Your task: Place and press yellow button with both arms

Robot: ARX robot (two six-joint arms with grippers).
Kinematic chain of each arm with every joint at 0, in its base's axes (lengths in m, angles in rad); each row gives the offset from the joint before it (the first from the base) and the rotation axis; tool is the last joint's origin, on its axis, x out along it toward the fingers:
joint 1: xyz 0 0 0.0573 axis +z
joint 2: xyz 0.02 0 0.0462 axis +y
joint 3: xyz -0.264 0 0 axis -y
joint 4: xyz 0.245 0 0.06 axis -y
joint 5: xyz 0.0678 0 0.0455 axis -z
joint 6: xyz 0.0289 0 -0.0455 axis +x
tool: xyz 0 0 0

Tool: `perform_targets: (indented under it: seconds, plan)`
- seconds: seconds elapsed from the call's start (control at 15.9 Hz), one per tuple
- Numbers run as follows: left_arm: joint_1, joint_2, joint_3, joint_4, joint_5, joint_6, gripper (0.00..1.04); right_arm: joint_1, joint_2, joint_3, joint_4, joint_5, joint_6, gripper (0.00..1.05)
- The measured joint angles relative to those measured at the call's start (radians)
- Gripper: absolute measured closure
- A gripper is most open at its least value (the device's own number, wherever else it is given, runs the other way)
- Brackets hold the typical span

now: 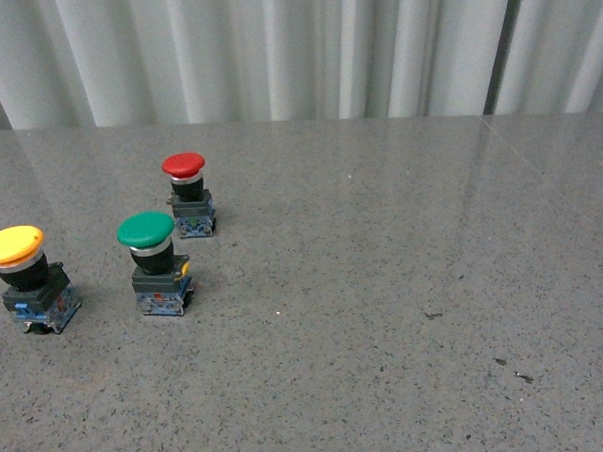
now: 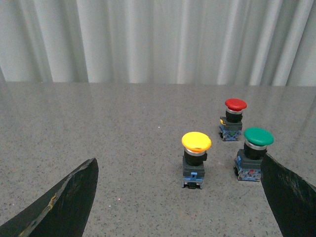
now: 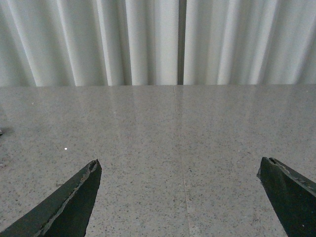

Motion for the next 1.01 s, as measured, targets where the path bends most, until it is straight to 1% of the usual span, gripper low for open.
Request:
perform_targets:
  seconds: [1.01]
  plan:
    - [0.0, 0.0, 0.0, 0.0, 0.0, 0.0, 0.07, 0.0, 0.0, 0.0, 0.0, 0.0, 0.0, 0.06]
